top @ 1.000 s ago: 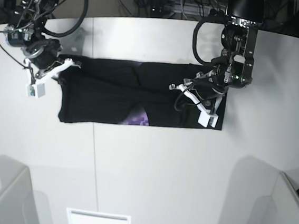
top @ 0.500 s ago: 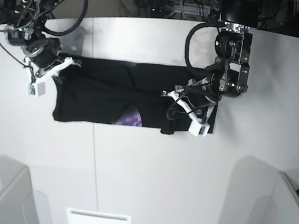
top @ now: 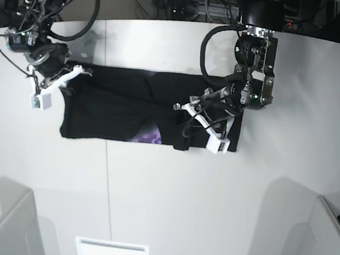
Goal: Fold the T-shirt properly
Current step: 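Grasp the strip end with the left gripper and fold it toward the middle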
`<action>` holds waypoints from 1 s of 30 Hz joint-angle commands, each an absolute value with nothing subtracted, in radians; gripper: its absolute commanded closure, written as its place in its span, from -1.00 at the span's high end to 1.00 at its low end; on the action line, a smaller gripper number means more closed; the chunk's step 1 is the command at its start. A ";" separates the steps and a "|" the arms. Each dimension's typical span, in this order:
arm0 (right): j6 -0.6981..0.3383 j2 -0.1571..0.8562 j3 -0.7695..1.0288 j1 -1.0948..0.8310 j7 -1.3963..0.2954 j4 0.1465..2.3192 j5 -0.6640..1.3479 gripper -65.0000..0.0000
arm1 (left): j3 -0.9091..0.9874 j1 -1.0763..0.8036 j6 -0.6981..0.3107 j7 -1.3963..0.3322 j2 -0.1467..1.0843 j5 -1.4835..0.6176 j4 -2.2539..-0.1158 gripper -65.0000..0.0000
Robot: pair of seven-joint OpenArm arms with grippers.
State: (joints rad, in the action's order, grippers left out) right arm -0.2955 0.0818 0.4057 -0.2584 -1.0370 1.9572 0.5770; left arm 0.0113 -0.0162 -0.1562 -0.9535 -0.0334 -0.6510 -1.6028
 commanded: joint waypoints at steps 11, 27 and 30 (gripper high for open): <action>-0.298 0.090 0.401 -0.251 -1.017 1.974 0.593 -1.00 | 0.008 -0.001 -0.163 -0.937 -0.036 -0.674 -1.618 -1.00; -0.298 0.090 0.406 -0.254 -1.017 1.974 0.593 -1.00 | 0.008 -0.001 -0.163 -0.937 -0.041 -0.676 -1.618 -0.11; -0.298 0.090 0.403 -0.254 -1.017 1.974 0.593 -1.00 | -0.005 0.001 -0.163 -0.937 -0.056 -0.676 -1.616 0.08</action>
State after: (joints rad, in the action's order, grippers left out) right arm -0.2955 0.0818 0.4011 -0.2611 -1.0370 1.9572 0.5770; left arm 0.0032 -0.0162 -0.1547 -0.9497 -0.0429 -0.6537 -1.6028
